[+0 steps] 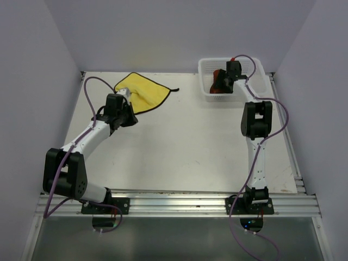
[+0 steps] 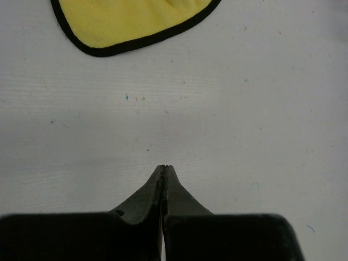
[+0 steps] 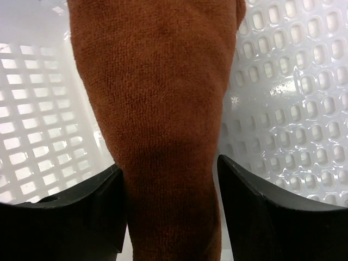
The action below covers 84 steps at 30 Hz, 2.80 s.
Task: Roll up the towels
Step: Place the rolled towel into the container, then move the towel to the center of the board
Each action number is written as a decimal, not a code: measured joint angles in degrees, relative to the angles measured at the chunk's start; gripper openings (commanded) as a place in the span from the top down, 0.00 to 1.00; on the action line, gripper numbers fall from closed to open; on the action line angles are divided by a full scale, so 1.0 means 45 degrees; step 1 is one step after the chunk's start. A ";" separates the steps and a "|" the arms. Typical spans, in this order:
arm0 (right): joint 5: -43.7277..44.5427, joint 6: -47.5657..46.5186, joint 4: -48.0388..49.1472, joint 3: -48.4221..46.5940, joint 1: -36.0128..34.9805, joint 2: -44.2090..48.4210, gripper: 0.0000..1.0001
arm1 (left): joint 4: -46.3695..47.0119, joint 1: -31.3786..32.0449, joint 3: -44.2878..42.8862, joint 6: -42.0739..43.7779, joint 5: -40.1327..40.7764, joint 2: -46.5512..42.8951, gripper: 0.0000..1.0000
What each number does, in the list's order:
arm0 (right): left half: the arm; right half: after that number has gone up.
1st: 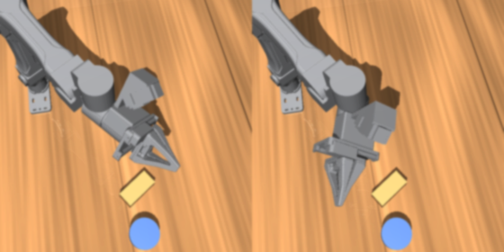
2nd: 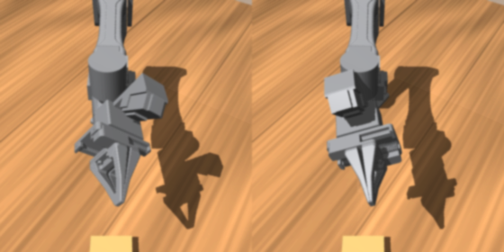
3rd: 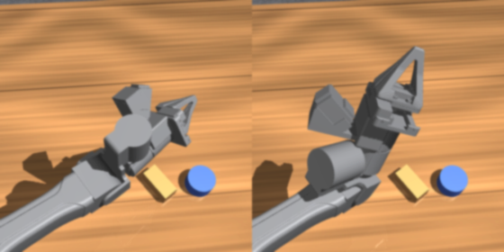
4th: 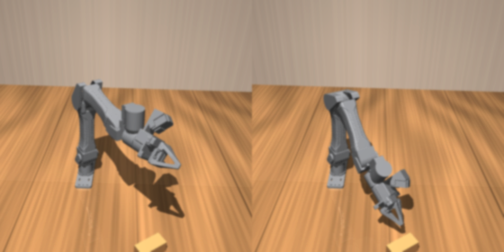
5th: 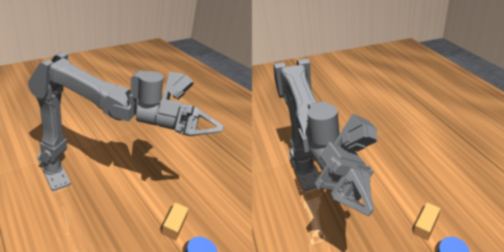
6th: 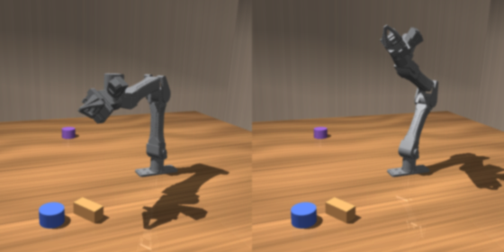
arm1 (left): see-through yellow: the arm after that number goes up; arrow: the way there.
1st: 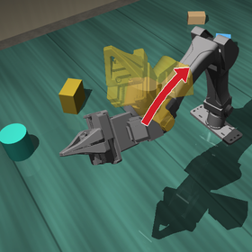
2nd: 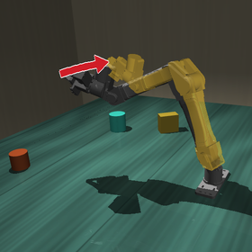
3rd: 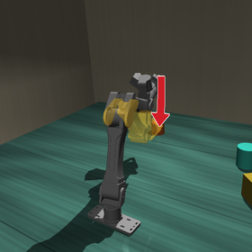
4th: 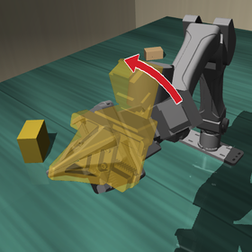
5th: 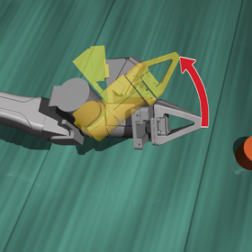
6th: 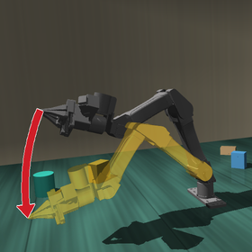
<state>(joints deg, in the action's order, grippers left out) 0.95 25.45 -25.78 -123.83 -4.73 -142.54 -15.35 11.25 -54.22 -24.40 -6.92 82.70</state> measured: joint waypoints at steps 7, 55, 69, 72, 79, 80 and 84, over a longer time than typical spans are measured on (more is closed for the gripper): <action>0.0340 -0.0228 -0.0384 -0.0097 -0.0005 0.0005 0.18 | 0.0024 0.0000 0.0000 -0.0005 -0.0073 -0.0005 0.88; 0.0214 -0.1326 0.2458 1.0409 -0.5124 1.3882 0.08 | -0.0034 0.0005 -0.4886 0.0384 0.2798 0.6246 0.43; -0.0539 -0.1219 0.2317 1.2808 -0.5722 1.4673 0.10 | -0.0957 0.0005 -0.7427 0.1574 0.4235 0.8582 0.77; -0.0534 -0.1214 0.2312 1.2828 -0.5722 1.4911 0.10 | -0.0991 0.0005 -0.7130 0.1579 0.4240 0.8578 0.98; -0.0427 -0.1137 0.2283 1.2998 -0.5722 1.5509 0.16 | -0.0986 0.0117 -0.4668 0.1598 0.4104 0.6615 1.00; -0.0427 -0.1112 0.2244 1.3090 -0.5722 1.5620 0.17 | -0.1107 0.0199 -0.4197 0.1569 0.4056 0.6033 1.00; -0.0437 -0.0923 0.2200 1.3702 -0.5722 1.5878 0.29 | -0.1413 0.0855 -0.2705 0.1491 0.4027 0.3453 1.00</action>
<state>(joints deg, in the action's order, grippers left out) -1.02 21.30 -15.88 -62.17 -30.48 -71.09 -21.71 15.09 -66.39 -17.69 11.20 98.24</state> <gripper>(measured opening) 0.761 0.005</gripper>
